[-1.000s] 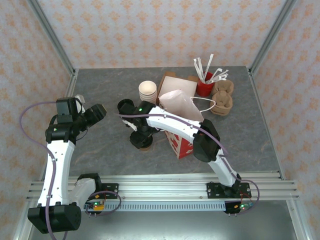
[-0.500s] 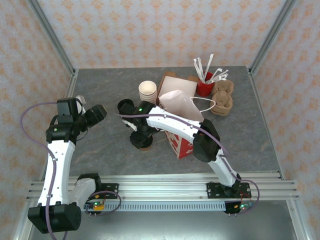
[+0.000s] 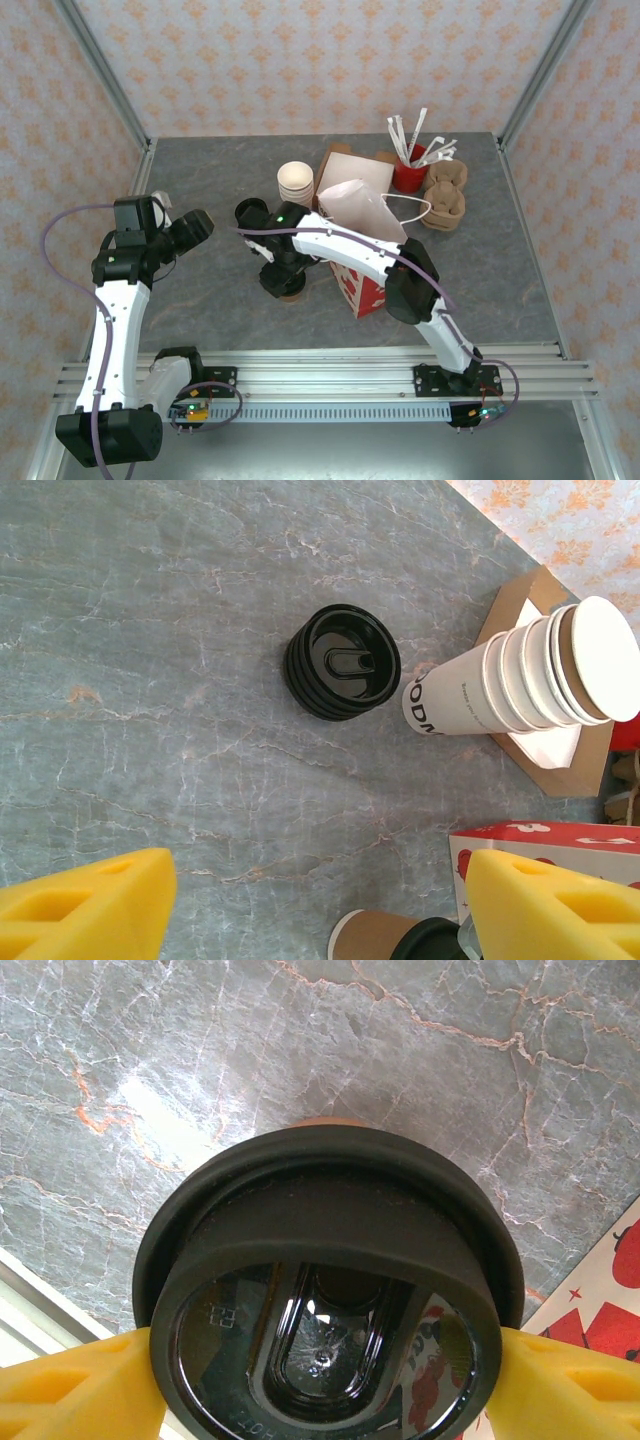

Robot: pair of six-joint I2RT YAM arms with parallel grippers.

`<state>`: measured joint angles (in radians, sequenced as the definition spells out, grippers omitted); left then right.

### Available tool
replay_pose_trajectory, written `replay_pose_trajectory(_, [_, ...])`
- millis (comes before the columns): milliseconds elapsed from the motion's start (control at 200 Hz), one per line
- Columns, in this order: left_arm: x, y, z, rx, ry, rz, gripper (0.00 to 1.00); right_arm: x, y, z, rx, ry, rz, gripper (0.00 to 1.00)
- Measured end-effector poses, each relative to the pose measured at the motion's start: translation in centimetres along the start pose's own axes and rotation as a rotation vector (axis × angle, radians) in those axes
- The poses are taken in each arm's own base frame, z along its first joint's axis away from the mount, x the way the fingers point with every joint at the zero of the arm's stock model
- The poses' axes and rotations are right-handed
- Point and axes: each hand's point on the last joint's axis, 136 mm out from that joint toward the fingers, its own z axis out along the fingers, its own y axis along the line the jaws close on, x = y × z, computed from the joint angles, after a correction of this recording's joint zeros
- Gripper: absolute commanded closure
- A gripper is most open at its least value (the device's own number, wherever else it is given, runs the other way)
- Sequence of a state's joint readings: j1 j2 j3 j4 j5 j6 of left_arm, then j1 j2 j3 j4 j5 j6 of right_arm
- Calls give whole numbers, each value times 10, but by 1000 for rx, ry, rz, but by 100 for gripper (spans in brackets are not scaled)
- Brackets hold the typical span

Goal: Pack the takeout coffee

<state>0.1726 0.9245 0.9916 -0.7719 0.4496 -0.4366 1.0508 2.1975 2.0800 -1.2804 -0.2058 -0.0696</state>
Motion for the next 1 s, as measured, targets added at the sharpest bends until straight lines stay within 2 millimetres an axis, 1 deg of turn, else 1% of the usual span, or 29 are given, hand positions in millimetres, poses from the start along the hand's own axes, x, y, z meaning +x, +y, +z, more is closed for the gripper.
replay_pose_trajectory(510, [1, -2, 0, 12, 7, 0, 23, -1, 0, 1, 3, 22, -14, 19])
replay_pose_trajectory(826, [1, -2, 0, 13, 7, 0, 23, -1, 0, 1, 3, 27, -20, 28])
replay_pose_trajectory(996, [1, -2, 0, 13, 7, 0, 23, -1, 0, 0, 4, 26, -21, 31])
